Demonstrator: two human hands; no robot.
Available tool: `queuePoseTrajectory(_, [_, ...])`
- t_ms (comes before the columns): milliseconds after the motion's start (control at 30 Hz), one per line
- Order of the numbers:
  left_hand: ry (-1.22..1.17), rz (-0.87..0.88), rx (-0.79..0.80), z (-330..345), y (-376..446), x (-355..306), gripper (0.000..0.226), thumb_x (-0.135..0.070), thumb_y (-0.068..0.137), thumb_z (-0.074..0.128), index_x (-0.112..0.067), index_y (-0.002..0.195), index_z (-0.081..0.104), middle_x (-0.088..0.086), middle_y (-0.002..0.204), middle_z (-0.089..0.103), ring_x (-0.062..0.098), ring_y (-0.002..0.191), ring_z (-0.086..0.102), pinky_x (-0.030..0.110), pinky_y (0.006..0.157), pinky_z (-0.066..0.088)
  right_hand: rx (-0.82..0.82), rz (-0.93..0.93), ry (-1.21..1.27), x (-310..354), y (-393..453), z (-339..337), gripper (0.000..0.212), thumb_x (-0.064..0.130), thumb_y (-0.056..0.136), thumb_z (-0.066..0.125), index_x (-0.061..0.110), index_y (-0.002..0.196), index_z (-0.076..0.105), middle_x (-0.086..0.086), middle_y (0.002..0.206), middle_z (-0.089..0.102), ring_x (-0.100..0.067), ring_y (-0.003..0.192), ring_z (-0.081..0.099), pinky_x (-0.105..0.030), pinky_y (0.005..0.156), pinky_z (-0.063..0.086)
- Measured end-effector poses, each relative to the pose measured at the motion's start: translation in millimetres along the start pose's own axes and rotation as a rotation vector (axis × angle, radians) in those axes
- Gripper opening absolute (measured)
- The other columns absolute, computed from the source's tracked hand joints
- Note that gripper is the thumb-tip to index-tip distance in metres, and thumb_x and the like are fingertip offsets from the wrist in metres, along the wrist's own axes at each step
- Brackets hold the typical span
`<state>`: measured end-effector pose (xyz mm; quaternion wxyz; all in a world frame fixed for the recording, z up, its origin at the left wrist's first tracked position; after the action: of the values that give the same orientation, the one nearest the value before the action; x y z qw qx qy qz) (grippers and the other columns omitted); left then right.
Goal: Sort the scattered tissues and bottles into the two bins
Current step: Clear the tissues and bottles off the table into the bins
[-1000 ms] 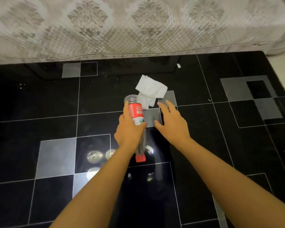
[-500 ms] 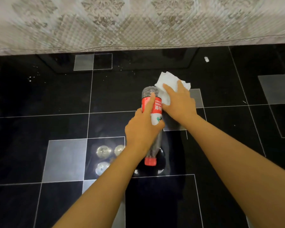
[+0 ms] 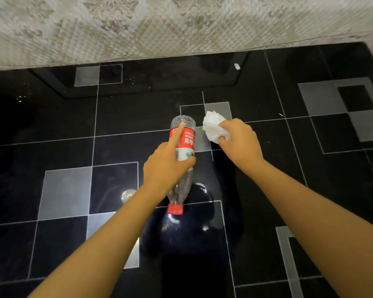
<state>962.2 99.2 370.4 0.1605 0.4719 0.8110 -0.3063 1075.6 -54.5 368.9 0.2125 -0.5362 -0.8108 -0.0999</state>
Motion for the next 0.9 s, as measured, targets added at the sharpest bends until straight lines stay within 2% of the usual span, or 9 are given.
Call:
queuePoseTrajectory(100, [0.055,0.038,0.014,14,-29,-12,0.082,-0.046,0.083,0.063,-0.052,0.146,0.011,0.003,0.123,0.054,0.024,0.103,0.057,0.039,0.083,0.051,0.028,0.022,0.104,-22,-57,-12,0.010,0.015,0.085,0.054,0.015,0.089,0.063,-0.007,0.089,0.056,-0.027,0.076,0.059,-0.041,0.065,0.052])
queuePoseTrajectory(200, [0.093,0.048,0.015,33,-69,-22,0.080,-0.049,0.084,0.062,-0.052,0.146,0.012,0.001,0.124,0.054,0.023,0.104,0.057,0.035,0.082,0.047,0.074,0.050,0.286,-44,-126,-18,0.012,0.013,0.082,0.061,0.016,0.092,0.067,-0.008,0.090,0.059,-0.026,0.080,0.060,-0.046,0.072,0.052])
queuePoseTrajectory(300, [0.061,0.011,0.032,53,-111,-30,0.078,-0.051,0.083,0.061,-0.053,0.145,0.014,0.002,0.121,0.055,0.025,0.104,0.057,0.039,0.085,0.049,0.091,0.107,0.393,-62,-194,-26,0.015,0.009,0.081,0.064,0.018,0.092,0.069,-0.005,0.089,0.061,-0.022,0.081,0.061,-0.045,0.075,0.052])
queuePoseTrajectory(400, [0.025,0.004,0.047,73,-158,-35,0.078,-0.051,0.083,0.061,-0.054,0.144,0.014,0.001,0.121,0.057,0.025,0.104,0.058,0.039,0.087,0.050,0.126,0.118,0.384,-74,-259,-34,0.017,0.008,0.081,0.065,0.017,0.096,0.070,-0.001,0.091,0.061,-0.021,0.084,0.061,-0.040,0.077,0.052])
queuePoseTrajectory(500, [0.031,0.008,0.069,90,-207,-36,0.078,-0.050,0.083,0.061,-0.052,0.145,0.014,0.002,0.122,0.057,0.023,0.103,0.058,0.035,0.082,0.047,0.162,0.082,0.345,-83,-314,-38,0.023,0.008,0.079,0.067,0.013,0.101,0.070,-0.001,0.093,0.061,-0.022,0.085,0.062,-0.039,0.077,0.052])
queuePoseTrajectory(600, [-0.027,0.005,0.125,110,-250,-35,0.078,-0.049,0.083,0.063,-0.049,0.146,0.017,0.004,0.129,0.056,0.026,0.108,0.058,0.041,0.090,0.051,0.220,0.139,0.322,-91,-364,-32,0.027,0.011,0.081,0.067,0.011,0.108,0.068,-0.007,0.101,0.063,-0.025,0.090,0.062,-0.039,0.081,0.051])
queuePoseTrajectory(700, [-0.031,0.020,0.196,131,-292,-30,0.078,-0.052,0.082,0.064,-0.053,0.144,0.017,0.003,0.132,0.055,0.026,0.111,0.058,0.045,0.093,0.051,0.243,0.177,0.351,-98,-420,-12,0.030,0.014,0.081,0.066,0.008,0.110,0.067,-0.009,0.103,0.063,-0.027,0.092,0.061,-0.029,0.081,0.047])
queuePoseTrajectory(800, [0.004,0.074,0.240,150,-325,-24,0.078,-0.052,0.083,0.064,-0.053,0.144,0.016,0.000,0.130,0.058,0.023,0.110,0.059,0.040,0.092,0.052,0.364,0.273,0.353,-101,-474,13,0.033,0.024,0.088,0.063,0.008,0.117,0.064,-0.010,0.116,0.061,-0.029,0.105,0.060,-0.021,0.087,0.038])
queuePoseTrajectory(900, [0.003,0.103,0.256,161,-344,-20,0.078,-0.049,0.084,0.064,-0.050,0.146,0.015,-0.002,0.131,0.055,0.019,0.110,0.058,0.031,0.086,0.049,0.504,0.362,0.328,-106,-519,39,0.056,0.053,0.090,0.049,0.009,0.124,0.059,-0.012,0.128,0.056,-0.027,0.119,0.052,-0.025,0.098,0.034])
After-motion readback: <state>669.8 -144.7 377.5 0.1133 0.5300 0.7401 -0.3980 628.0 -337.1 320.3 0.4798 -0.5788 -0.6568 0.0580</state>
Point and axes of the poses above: each hand's wrist, its own y-axis towards the middle knuckle, its own z-axis out of the palm, x = y × z, the point moved 5 cm from there along y, towards the middle knuckle
